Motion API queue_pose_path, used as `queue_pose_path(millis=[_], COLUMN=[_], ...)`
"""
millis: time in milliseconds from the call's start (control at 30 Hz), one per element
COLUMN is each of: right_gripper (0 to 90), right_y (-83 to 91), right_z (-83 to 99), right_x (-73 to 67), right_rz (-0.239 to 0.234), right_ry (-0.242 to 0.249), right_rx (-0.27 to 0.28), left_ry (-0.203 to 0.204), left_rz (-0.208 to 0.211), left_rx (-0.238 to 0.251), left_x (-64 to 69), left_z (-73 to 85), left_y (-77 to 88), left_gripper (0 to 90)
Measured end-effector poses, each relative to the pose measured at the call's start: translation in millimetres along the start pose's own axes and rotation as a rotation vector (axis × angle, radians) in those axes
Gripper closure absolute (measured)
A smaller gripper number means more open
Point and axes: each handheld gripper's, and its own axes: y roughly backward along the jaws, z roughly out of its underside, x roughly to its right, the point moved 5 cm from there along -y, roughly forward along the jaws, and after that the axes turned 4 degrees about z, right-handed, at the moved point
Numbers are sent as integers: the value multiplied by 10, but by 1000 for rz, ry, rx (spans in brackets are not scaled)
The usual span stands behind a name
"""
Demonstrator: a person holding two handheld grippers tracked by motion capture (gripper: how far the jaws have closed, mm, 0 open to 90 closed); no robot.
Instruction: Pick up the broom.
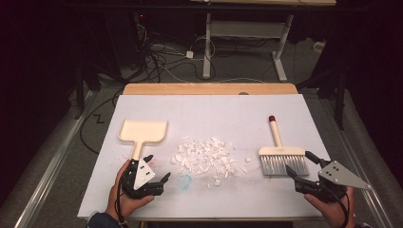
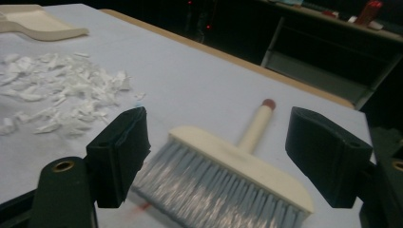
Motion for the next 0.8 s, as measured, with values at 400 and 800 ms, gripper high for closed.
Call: queue_pose_path(millis=[400,800], right_gripper=[226,272], right_y=[-325,-1188], right_z=[-38,-35], right_x=[166,453], right_rz=[57,76], right_ry=[39,-151], right_rx=[-74,-419], left_ry=[-8,-9], left_rz=[12,18], left_rx=[-35,-47], left_x=[34,63], left_z=[26,36], left_y=[-40,-57], left_gripper=[184,184])
